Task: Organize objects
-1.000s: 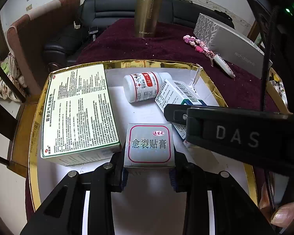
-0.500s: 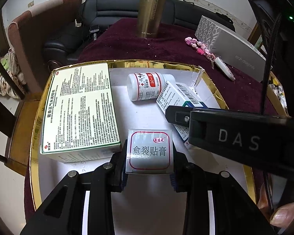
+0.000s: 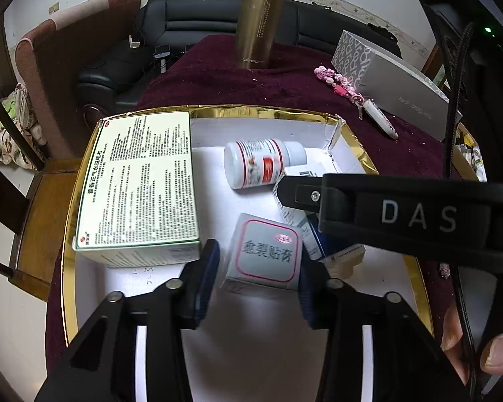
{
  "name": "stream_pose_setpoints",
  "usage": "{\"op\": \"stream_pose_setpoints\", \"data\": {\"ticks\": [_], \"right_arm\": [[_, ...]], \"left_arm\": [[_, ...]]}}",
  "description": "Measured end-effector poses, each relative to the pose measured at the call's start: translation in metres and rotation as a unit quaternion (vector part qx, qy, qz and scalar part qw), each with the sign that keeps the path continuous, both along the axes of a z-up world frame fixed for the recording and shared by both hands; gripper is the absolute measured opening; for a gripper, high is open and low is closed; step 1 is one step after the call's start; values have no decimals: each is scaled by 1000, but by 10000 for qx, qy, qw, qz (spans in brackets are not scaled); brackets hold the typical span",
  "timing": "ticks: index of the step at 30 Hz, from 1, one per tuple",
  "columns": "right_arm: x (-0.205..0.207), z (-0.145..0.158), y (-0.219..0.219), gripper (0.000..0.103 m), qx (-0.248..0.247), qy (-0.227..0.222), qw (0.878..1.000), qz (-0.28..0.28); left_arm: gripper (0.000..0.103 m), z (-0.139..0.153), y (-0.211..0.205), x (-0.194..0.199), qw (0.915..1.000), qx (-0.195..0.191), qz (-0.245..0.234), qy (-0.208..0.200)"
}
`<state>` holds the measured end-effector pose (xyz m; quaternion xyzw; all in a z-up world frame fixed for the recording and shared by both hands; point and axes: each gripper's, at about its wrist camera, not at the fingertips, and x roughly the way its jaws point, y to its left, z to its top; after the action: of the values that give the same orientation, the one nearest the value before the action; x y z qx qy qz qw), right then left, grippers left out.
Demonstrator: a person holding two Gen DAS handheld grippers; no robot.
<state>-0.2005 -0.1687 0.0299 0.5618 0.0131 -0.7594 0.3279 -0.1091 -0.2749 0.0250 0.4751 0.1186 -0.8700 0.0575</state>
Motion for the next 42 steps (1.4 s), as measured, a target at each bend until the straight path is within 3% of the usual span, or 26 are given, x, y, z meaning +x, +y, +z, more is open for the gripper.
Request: {"op": "stream_pose_setpoints", "data": {"ticks": [14,30,42], "right_arm": [[10,9,15,49,-206,3,9998,-58],[37,21,47,49,-290,226,9993,-81],[55,27,80,49,-518,306,9982,-72]], "left_arm": [[40,16,3,14,9999,-63,9,142],[40,32,33,45,9973,-581,-3,445],[40,43,60,55,9955,-743,-165,557]]}}
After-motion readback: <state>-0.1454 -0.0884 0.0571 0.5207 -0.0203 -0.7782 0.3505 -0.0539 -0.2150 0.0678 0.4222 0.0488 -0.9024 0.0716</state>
